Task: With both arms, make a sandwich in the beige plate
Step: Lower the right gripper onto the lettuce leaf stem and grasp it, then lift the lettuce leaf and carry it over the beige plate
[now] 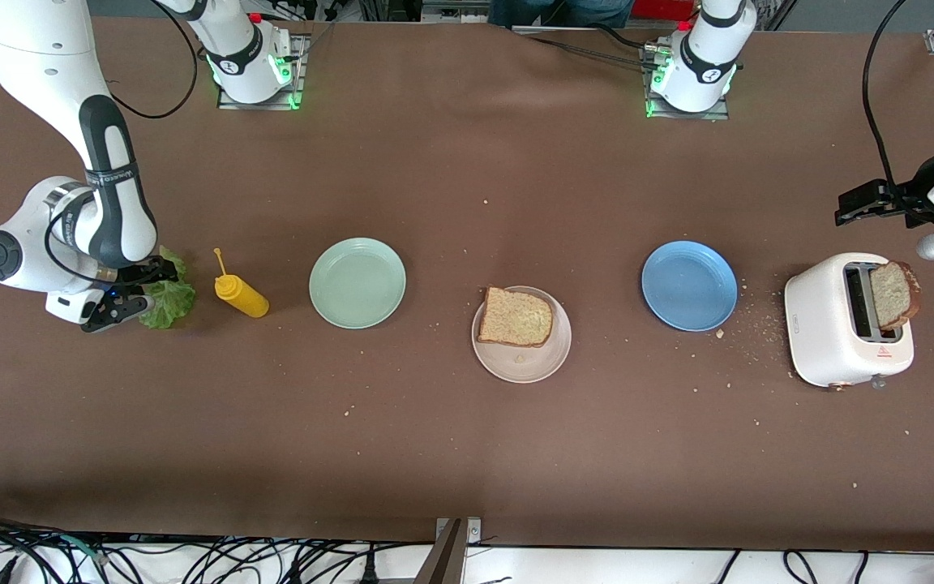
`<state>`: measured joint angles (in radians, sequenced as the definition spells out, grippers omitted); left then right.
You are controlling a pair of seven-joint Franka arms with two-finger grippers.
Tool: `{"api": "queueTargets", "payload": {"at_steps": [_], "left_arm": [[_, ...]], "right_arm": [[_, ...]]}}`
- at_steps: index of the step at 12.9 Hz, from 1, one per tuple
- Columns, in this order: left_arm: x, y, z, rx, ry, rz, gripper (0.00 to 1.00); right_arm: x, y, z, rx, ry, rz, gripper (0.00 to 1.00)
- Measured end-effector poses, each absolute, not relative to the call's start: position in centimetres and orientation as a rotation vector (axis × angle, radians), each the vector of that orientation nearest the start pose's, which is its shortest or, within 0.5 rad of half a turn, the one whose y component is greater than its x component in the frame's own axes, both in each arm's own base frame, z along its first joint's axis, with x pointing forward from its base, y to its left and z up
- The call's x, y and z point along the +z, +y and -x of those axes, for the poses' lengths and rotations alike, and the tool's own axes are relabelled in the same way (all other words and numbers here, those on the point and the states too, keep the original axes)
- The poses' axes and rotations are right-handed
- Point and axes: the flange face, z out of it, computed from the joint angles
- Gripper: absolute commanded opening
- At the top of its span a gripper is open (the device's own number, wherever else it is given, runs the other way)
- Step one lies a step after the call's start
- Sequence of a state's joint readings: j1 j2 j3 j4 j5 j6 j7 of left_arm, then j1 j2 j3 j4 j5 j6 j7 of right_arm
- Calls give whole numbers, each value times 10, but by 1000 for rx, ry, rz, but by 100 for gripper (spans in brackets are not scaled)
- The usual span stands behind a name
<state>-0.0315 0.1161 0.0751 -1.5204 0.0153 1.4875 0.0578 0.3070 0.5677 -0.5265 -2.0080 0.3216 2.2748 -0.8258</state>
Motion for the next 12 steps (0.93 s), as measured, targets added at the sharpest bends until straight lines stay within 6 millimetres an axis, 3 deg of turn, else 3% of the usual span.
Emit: {"api": "queueTargets", "payload": {"at_steps": [2,3,9,12], "left_arm": [[576,24,-578,234,22,3116,100],[576,24,-578,234,22,3116,100],[576,24,-578,234,22,3116,100],[576,24,-578,234,22,3116,100]], "right_arm": [[186,-118,-568,309,-626,3015,18],[186,-118,-568,309,-625,3015,2],[188,-114,-569,305,-630,3008,0],[202,-112,-584,254,-672,3015,0]]}}
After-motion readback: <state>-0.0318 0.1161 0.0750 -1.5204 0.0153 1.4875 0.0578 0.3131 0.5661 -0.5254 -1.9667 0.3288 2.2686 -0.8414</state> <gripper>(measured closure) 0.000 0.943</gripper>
